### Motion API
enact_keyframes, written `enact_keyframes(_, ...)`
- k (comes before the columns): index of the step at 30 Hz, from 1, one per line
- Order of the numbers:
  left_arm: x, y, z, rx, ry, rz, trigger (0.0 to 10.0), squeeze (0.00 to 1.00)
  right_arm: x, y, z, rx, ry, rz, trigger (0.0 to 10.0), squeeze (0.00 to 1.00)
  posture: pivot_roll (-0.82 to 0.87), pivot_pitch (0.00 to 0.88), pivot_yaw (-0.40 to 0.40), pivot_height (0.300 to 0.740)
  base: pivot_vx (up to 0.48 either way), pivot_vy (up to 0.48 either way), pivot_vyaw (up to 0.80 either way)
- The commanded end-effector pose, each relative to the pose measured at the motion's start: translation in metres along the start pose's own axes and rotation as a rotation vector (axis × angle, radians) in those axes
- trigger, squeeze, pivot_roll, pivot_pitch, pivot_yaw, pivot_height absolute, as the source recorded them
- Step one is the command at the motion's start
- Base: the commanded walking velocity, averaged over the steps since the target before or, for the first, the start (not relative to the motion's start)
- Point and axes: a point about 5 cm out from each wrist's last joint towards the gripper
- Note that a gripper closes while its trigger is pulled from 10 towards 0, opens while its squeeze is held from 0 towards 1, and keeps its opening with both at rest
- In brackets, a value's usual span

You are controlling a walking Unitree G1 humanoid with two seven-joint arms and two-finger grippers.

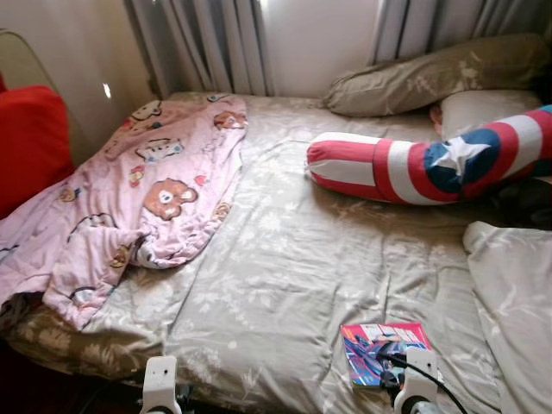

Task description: Clean up the room

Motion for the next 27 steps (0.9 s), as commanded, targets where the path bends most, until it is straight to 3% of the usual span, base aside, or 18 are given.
enact_keyframes(1, -0.002, -0.007, 0.002, -0.028, 0.011, -0.004, 10.0, 0.00, 0.001, -0.006, 0.001, -0.024, -0.002, 0.013, 10.0, 0.00, 0.01, 0.000, 0.043, 0.733, 0.000, 0.000, 0.00)
enact_keyframes(5, -0.004, -0.012, 0.003, -0.050, 0.024, 0.016, 10.0, 0.00, 0.001, -0.004, 0.001, -0.013, -0.007, 0.074, 10.0, 0.00, 0.02, 0.000, 0.038, 0.733, 0.000, 0.000, 0.31)
enact_keyframes(9, -0.005, -0.014, 0.004, -0.055, 0.027, 0.016, 10.0, 0.00, -0.001, -0.006, 0.001, -0.019, 0.007, 0.069, 10.0, 0.00, 0.02, 0.000, 0.037, 0.733, 0.000, 0.420, 0.80)
enact_keyframes(13, -0.007, -0.015, 0.005, -0.062, 0.030, 0.016, 10.0, 0.00, -0.002, -0.008, 0.002, -0.023, 0.007, 0.040, 10.0, 0.00, 0.02, 0.000, 0.038, 0.733, 0.000, 0.480, 0.00)
enact_keyframes(27, -0.008, -0.018, 0.005, -0.080, 0.035, 0.019, 10.0, 0.00, 0.002, -0.016, 0.003, -0.057, -0.001, 0.067, 10.0, 0.00, 0.03, 0.000, 0.041, 0.733, 0.000, 0.472, 0.00)
Point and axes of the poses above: a point about 5 cm out from each wrist's last joint towards the gripper, its own z axis pointing back from the gripper into the wrist, its own y axis along the axis of the wrist's last joint, x = y × z, and after that the axes turned 7 degrees about -z, right-handed
